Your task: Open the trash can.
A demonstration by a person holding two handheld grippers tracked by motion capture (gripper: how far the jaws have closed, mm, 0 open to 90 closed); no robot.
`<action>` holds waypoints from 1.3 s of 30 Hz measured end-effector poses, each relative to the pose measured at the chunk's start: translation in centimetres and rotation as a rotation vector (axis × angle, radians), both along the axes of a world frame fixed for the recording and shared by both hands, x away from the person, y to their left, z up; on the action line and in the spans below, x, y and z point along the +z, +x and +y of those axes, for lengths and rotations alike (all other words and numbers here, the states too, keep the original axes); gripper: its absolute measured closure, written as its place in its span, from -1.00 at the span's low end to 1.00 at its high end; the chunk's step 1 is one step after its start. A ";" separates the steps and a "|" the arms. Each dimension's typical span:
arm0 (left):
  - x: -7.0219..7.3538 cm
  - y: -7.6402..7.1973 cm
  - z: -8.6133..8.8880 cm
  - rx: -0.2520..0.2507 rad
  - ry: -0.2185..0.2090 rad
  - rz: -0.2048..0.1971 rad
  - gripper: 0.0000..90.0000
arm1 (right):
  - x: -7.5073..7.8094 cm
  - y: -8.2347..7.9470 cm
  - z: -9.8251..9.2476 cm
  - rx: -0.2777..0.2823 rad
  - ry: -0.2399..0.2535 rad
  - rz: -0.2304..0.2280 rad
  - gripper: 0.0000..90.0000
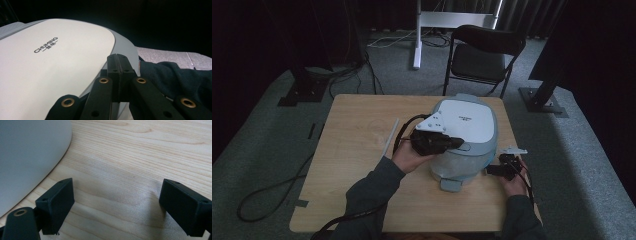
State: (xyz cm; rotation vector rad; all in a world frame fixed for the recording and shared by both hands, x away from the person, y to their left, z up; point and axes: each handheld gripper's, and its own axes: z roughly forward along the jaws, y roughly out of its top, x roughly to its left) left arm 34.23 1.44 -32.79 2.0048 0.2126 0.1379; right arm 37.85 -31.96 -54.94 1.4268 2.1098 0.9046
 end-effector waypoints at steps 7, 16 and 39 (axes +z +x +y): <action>0.0 -0.2 -0.1 0.000 0.016 -0.018 1.00 | 0.0 0.0 0.0 0.001 0.000 0.000 -0.74; 0.1 0.0 0.0 0.005 0.016 -0.012 1.00 | 0.0 0.0 0.0 0.001 0.001 -0.001 -0.74; 0.4 2.1 5.6 0.190 -0.046 0.013 0.60 | 0.0 0.0 0.0 0.001 0.000 0.000 -0.74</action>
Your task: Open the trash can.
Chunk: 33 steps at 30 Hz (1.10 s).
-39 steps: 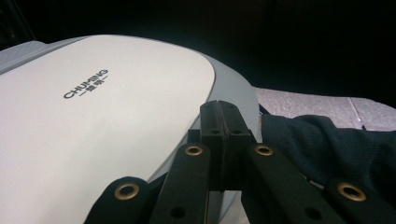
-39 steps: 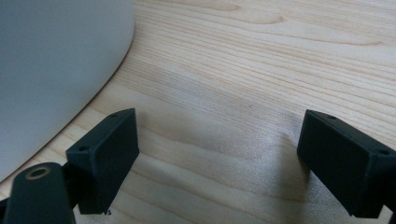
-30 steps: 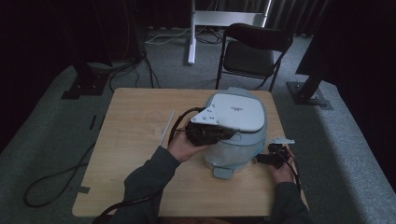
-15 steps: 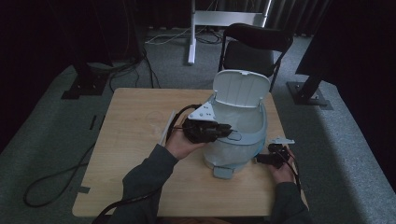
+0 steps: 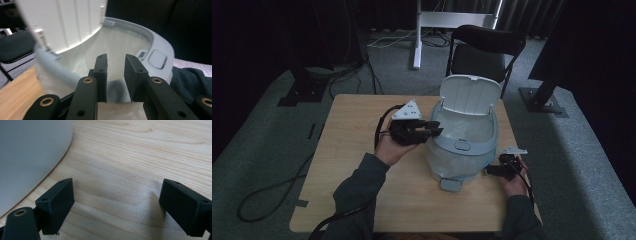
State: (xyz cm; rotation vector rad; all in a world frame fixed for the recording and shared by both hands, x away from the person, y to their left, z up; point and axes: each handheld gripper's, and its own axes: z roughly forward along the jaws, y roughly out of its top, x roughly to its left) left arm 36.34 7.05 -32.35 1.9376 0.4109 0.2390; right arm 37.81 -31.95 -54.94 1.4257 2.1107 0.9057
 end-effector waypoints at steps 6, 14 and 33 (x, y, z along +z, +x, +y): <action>0.0 0.6 1.5 0.034 -0.021 0.011 0.55 | 0.0 0.0 0.0 0.000 0.000 0.000 -0.74; -0.2 1.4 3.4 0.099 -0.047 0.024 0.51 | 0.0 0.0 0.0 0.000 0.000 0.000 -0.74; -2.3 3.6 8.4 0.261 -0.028 0.087 0.45 | 0.0 0.0 0.0 0.001 -0.001 0.000 -0.74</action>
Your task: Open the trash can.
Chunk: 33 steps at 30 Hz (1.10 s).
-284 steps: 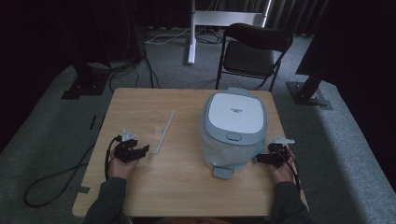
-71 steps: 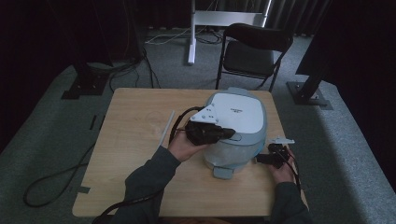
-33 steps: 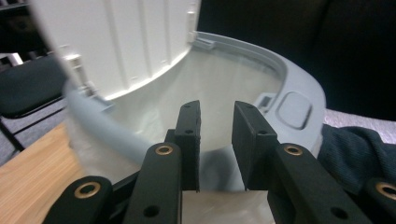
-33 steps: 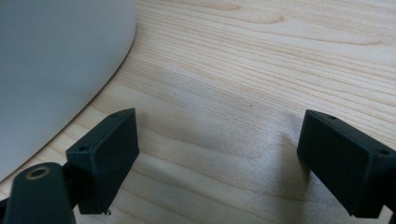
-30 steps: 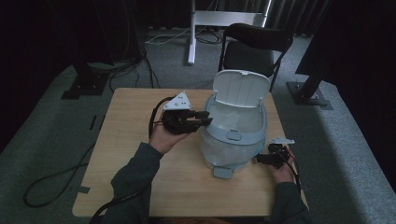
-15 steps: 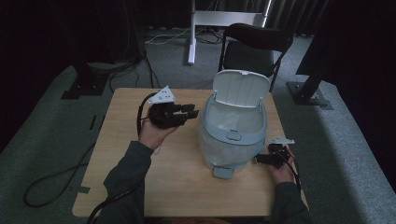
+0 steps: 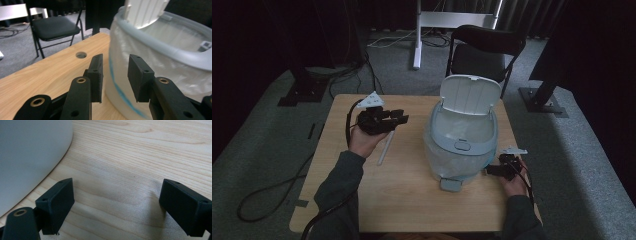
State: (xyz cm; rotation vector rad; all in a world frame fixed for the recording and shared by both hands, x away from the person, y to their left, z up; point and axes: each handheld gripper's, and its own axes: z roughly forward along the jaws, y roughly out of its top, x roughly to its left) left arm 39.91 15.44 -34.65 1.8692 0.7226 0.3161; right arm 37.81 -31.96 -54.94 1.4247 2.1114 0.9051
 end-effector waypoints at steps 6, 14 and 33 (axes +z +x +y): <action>-0.5 0.4 1.2 0.046 -0.006 0.009 0.43 | 0.0 0.0 0.0 0.000 0.000 0.000 -0.74; -1.5 1.1 2.7 0.106 0.006 0.025 0.39 | 0.0 0.0 0.0 0.000 0.000 0.000 -0.74; -4.0 2.1 5.2 0.225 0.008 0.060 0.30 | 0.0 0.0 0.0 0.000 0.000 0.000 -0.74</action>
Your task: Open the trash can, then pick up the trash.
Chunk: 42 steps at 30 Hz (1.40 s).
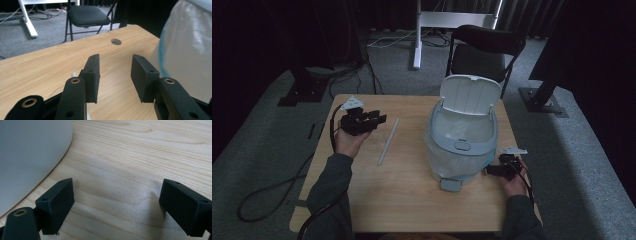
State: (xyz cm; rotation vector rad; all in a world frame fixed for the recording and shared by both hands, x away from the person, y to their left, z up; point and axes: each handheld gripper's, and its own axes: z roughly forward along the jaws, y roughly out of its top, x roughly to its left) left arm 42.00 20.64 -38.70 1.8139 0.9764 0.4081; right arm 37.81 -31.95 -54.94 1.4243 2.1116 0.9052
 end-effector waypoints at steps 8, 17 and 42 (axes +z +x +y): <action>-1.1 0.5 0.9 0.052 0.004 0.018 0.26 | 0.0 0.0 0.0 -0.001 0.001 0.000 -0.74; -2.7 1.3 1.9 0.110 0.016 0.050 0.22 | 0.0 0.0 0.0 0.000 0.000 0.000 -0.74; -5.6 2.5 3.8 0.214 0.024 0.111 0.14 | 0.0 0.0 0.0 0.000 0.000 0.000 -0.74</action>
